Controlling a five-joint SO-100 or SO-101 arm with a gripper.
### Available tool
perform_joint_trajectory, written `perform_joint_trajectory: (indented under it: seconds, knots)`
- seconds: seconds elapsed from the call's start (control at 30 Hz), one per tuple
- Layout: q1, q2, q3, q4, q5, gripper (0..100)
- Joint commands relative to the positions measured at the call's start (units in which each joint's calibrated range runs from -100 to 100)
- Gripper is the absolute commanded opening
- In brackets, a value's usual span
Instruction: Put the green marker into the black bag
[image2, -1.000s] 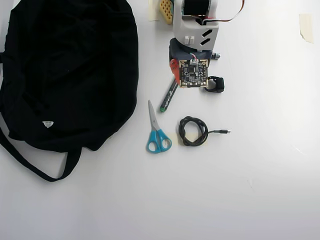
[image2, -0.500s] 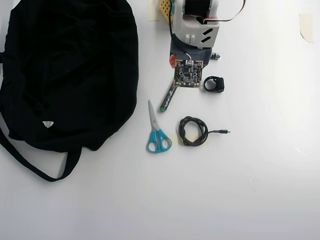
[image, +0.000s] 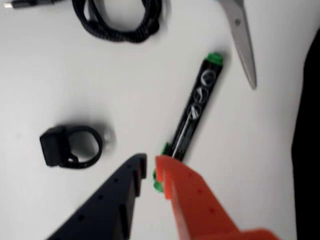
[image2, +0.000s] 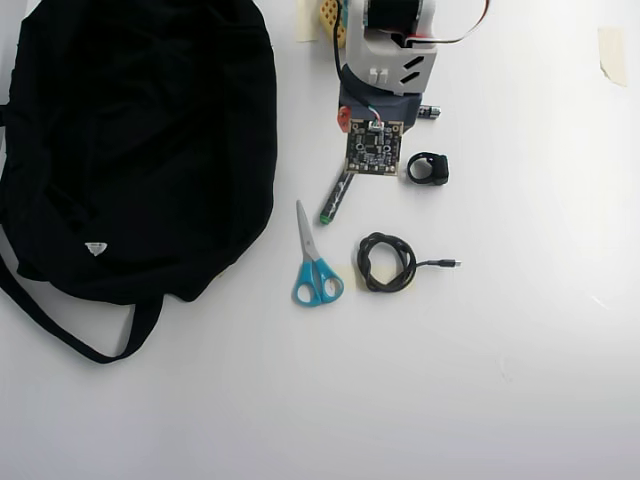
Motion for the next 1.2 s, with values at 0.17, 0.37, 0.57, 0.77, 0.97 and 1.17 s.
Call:
perform_joint_trajectory:
  seconds: [0.17,0.37,0.57,0.77,0.97,1.17]
  knots:
    - [2.68,-1.45,1.47,4.61,-6.63,2]
    - [2.3,-1.45,6.14,3.92,-12.14,3]
    - [2.38,-1.37,8.66,-3.83,-12.45,3]
    - [2.3,-1.37,12.88,-7.02,-15.13,3]
    - [0.88,-1.37,17.55,-10.2,-16.65,14]
    - [-1.96,-1.37,19.62,-12.27,-16.18,23]
